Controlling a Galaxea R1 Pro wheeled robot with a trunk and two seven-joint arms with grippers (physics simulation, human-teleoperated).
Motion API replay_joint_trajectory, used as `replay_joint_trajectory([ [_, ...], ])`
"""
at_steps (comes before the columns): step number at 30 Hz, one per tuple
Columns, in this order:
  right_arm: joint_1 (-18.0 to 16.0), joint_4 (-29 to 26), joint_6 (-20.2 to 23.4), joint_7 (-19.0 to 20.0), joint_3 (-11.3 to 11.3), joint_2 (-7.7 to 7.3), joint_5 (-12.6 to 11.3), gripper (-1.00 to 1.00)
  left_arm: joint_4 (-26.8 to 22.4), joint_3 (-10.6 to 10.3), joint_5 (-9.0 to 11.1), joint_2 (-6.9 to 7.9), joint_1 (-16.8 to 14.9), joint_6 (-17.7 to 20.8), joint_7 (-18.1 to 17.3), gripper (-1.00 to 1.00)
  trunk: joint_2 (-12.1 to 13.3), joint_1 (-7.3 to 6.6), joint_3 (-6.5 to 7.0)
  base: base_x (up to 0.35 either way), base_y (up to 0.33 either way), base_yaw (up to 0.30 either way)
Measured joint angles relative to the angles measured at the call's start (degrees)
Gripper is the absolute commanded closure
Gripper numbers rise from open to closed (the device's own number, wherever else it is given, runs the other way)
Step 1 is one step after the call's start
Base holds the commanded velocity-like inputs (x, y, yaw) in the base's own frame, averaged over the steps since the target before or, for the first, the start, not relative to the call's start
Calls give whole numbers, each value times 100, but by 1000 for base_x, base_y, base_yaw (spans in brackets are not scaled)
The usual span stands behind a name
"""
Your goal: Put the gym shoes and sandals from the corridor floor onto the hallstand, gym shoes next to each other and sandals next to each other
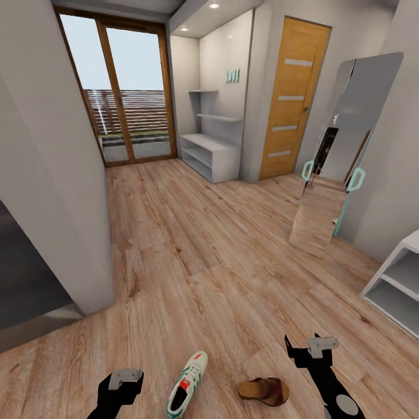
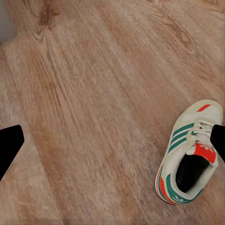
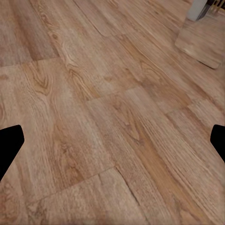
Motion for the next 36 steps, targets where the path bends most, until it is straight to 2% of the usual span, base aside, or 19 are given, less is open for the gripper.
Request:
replay_joint_trajectory([
  [16, 0, -34, 8, -1, -9, 3, -5, -100, 1, 8, -3, -1, 0, 5, 15, -100, 0, 0, 0, -1, -136, 0],
  [36, 0, -48, 8, -1, -35, 3, -18, -100, -10, -48, -4, -1, 0, 11, 11, -100, 0, 0, 0, 0, -7, 0],
])
